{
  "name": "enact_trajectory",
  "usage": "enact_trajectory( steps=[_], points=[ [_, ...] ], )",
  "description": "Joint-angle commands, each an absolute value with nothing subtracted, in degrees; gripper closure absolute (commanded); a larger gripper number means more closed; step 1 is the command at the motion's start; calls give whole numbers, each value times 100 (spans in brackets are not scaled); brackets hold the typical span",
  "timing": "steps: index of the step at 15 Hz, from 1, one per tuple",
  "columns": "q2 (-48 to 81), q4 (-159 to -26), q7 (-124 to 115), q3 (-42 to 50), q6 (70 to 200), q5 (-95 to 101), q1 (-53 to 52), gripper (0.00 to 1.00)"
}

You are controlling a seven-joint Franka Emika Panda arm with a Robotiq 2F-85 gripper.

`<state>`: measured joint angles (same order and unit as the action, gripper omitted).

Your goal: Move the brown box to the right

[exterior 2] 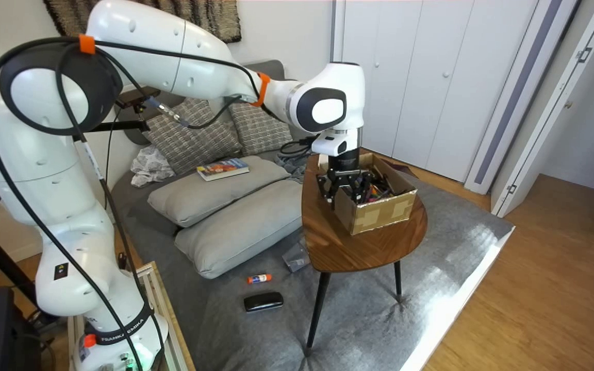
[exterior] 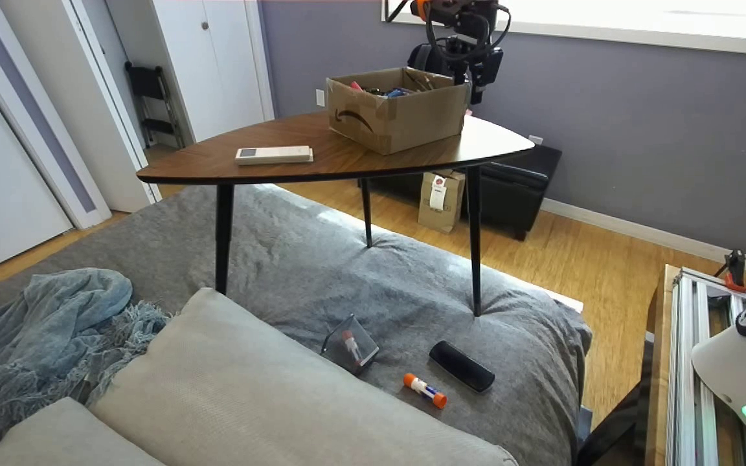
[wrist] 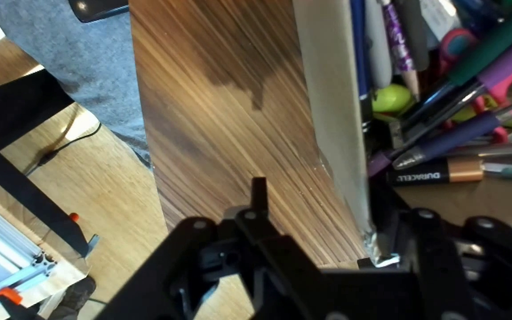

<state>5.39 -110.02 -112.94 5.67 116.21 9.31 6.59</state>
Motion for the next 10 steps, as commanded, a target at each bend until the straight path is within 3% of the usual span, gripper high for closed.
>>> enact_trajectory(
  steps=[1,5,10],
  points=[
    [676,-10869,-11565,681,11713,1136,598,71],
    [680,-10830,-11467,737,11731,980,639,99],
    [554,-10940,-10885,783,11709,577,709,98]
  ],
)
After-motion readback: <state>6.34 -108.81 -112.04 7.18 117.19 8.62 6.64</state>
